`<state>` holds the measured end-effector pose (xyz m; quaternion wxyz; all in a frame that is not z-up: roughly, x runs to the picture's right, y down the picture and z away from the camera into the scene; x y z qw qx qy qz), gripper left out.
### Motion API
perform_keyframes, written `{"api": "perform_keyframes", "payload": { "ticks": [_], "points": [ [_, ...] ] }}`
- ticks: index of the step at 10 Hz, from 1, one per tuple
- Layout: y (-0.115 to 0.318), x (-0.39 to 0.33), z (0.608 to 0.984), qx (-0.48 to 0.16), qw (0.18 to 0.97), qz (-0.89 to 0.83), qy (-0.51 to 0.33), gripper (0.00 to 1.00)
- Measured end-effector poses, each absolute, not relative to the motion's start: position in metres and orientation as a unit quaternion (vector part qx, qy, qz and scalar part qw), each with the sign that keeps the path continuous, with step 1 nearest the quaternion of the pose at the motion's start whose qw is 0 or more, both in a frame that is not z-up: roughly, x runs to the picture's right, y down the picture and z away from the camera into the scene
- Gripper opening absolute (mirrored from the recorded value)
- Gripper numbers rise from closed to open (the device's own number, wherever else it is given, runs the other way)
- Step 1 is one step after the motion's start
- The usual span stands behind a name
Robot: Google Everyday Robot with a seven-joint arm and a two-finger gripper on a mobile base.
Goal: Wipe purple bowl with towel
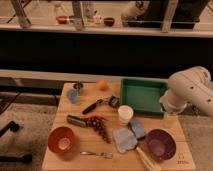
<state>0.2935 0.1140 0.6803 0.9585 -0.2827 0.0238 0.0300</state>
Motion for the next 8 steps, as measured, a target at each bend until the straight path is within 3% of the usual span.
{"api": "perform_keyframes", "payload": {
  "ticks": [8],
  "points": [
    [0.127,0.282,0.669,-0.280,0.959,0.031,-0.011,0.80]
  ]
}}
